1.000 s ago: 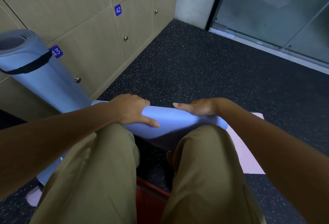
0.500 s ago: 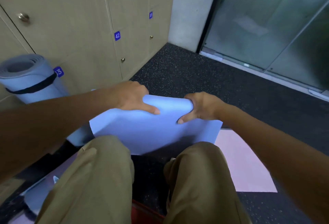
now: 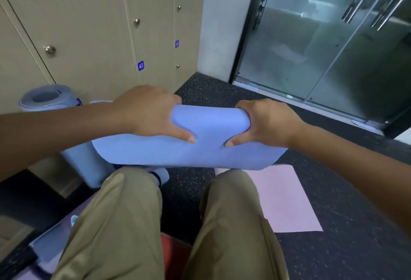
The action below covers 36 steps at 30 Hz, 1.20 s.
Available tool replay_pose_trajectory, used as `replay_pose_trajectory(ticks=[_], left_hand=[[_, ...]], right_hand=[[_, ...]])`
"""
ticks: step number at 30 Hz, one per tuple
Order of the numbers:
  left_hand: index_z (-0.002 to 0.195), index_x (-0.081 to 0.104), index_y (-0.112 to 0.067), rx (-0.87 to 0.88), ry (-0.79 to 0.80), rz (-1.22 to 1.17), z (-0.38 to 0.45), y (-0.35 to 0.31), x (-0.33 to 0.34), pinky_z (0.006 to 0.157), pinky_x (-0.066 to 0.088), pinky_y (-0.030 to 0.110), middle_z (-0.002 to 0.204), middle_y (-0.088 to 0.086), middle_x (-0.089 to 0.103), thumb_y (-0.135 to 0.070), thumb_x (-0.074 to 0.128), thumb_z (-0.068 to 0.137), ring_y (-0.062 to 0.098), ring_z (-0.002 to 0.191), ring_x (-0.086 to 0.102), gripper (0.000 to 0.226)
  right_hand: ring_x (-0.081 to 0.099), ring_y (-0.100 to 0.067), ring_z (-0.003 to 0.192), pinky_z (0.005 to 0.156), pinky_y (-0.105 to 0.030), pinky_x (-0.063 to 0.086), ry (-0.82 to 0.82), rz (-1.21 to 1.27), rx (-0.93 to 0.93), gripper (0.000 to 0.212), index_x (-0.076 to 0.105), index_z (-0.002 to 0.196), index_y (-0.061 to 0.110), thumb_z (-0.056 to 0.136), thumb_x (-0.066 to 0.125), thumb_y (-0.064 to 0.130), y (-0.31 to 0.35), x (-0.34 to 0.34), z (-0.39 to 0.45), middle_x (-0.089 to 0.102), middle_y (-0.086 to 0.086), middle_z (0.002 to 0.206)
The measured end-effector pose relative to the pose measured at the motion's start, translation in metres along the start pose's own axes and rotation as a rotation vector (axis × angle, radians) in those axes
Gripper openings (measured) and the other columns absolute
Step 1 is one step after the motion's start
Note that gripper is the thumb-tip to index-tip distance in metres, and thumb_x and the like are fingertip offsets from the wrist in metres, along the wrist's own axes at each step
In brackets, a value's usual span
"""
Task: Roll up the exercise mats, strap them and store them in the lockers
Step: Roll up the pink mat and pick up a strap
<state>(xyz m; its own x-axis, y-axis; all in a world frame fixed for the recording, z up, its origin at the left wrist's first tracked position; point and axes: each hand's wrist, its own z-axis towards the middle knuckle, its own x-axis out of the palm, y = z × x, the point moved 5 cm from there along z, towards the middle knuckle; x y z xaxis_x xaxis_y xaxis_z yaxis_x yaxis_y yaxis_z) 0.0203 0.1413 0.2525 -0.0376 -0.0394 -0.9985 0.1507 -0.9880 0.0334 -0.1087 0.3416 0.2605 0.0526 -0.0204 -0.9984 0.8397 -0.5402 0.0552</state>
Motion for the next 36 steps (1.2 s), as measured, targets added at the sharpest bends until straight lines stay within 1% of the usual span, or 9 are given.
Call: replay_pose_trajectory(ticks=[8,13,17,22,26,28,30,32,36], left_hand=[[0.093,0.049,-0.028,0.001,0.015,-0.030,-0.081,-0.049,0.019,0.064,0.043,0.036,0.082,-0.010,0.057,-0.099,0.049,0.059,0.013,0.072,0.053,0.079],[0.092,0.048,-0.023,0.136,-0.155,-0.011,-0.120,-0.063,0.056,0.059,0.039,0.037,0.085,-0.006,0.058,-0.105,0.005,0.066,0.025,0.073,0.060,0.096],[0.084,0.052,-0.019,0.191,-0.236,-0.063,-0.149,-0.078,0.079,0.048,0.040,0.034,0.070,-0.004,0.050,-0.099,0.017,0.078,0.024,0.056,0.053,0.088],[0.081,0.049,-0.020,0.177,-0.228,-0.093,-0.164,-0.086,0.096,0.044,0.038,0.033,0.066,-0.008,0.043,-0.095,0.020,0.083,0.020,0.053,0.046,0.081],[0.083,0.048,-0.023,0.150,-0.170,-0.105,-0.160,-0.086,0.097,0.047,0.033,0.033,0.066,-0.009,0.041,-0.096,0.015,0.082,0.019,0.054,0.046,0.081],[0.082,0.040,-0.026,0.105,-0.060,-0.162,-0.154,-0.082,0.098,0.054,0.033,0.035,0.069,-0.008,0.042,-0.100,0.007,0.074,0.017,0.060,0.048,0.081],[0.081,0.039,-0.026,0.059,0.061,-0.232,-0.145,-0.076,0.101,0.062,0.040,0.034,0.072,-0.007,0.048,-0.100,0.012,0.069,0.012,0.066,0.050,0.080],[0.082,0.047,-0.023,0.038,0.166,-0.285,-0.135,-0.071,0.103,0.069,0.044,0.032,0.072,-0.007,0.053,-0.099,0.017,0.067,0.011,0.070,0.052,0.082],[0.073,0.045,-0.017,-0.004,0.297,-0.420,-0.117,-0.063,0.109,0.065,0.038,0.031,0.063,-0.005,0.049,-0.098,0.025,0.066,0.013,0.065,0.048,0.084]], right_hand=[[0.060,-0.018,0.095,0.078,-0.034,0.040,-0.013,-0.019,-0.054,0.081,0.056,0.120,0.030,0.062,0.064,0.086,0.028,0.024,-0.095,0.066,0.009,0.105],[0.061,-0.026,0.082,0.077,-0.044,0.050,-0.169,-0.121,-0.142,0.087,0.061,0.114,0.021,0.071,0.039,0.094,0.038,0.067,-0.136,0.065,0.002,0.089],[0.060,-0.027,0.074,0.071,-0.045,0.050,-0.237,-0.114,-0.181,0.089,0.064,0.111,0.018,0.078,0.030,0.093,0.046,0.093,-0.157,0.062,0.000,0.083],[0.057,-0.027,0.071,0.068,-0.042,0.047,-0.260,-0.081,-0.200,0.088,0.065,0.113,0.017,0.085,0.027,0.090,0.051,0.111,-0.169,0.061,0.000,0.082],[0.058,-0.027,0.075,0.069,-0.042,0.048,-0.274,-0.055,-0.177,0.086,0.066,0.112,0.017,0.087,0.025,0.089,0.050,0.115,-0.167,0.063,-0.001,0.085],[0.058,-0.027,0.082,0.071,-0.041,0.047,-0.290,-0.051,-0.163,0.084,0.067,0.111,0.017,0.089,0.026,0.086,0.048,0.113,-0.163,0.063,-0.003,0.096],[0.055,-0.027,0.084,0.071,-0.041,0.047,-0.308,-0.062,-0.152,0.082,0.069,0.107,0.016,0.090,0.026,0.084,0.047,0.112,-0.158,0.059,-0.005,0.100],[0.053,-0.028,0.080,0.071,-0.043,0.046,-0.322,-0.065,-0.143,0.081,0.068,0.104,0.015,0.093,0.025,0.082,0.046,0.113,-0.153,0.057,-0.005,0.094],[0.053,-0.028,0.073,0.068,-0.043,0.044,-0.384,-0.026,-0.109,0.077,0.066,0.098,0.015,0.096,0.023,0.079,0.043,0.114,-0.145,0.056,-0.003,0.083]])
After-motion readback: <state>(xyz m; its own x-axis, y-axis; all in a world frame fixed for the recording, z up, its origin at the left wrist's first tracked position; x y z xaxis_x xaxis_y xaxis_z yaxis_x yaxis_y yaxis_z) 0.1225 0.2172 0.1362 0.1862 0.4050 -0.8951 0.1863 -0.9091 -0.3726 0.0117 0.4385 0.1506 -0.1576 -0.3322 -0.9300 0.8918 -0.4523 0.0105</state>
